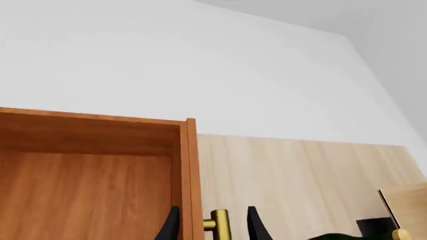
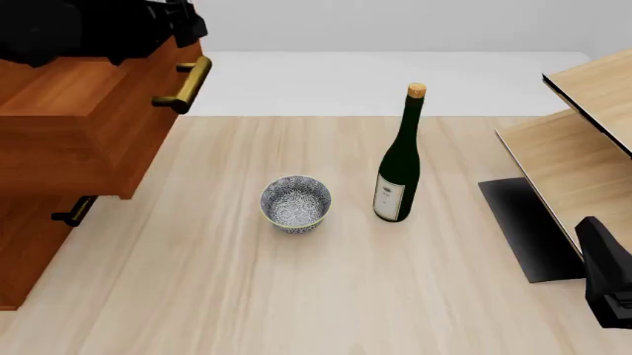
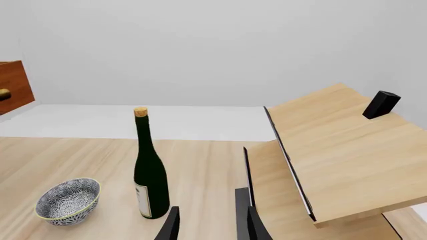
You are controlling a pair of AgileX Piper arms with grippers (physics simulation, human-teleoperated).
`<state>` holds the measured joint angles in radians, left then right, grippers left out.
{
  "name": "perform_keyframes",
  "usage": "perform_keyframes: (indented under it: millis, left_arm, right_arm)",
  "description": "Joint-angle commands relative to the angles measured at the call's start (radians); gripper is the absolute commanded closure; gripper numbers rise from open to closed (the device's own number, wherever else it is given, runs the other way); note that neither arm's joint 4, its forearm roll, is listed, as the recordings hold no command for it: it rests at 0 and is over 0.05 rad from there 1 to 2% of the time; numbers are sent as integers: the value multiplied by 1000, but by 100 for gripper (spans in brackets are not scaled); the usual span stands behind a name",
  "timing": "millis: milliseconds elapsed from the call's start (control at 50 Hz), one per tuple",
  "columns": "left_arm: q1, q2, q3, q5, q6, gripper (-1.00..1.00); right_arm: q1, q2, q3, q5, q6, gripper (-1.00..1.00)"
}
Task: Close the bottom drawer of the cabinet and open the top drawer.
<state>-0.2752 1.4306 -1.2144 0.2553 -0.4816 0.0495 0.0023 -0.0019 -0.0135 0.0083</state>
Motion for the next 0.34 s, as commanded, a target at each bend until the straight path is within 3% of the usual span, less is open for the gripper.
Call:
perform_keyframes:
  millis: [20,340]
  left_arm:
    - [-117,39,25,-10,28,-100]
    - [-190,59,20,-43,-7,-100]
  right_arm:
    - [-4,1,0,-1,2,-100]
    - [-5,-1,0,0,3,-100]
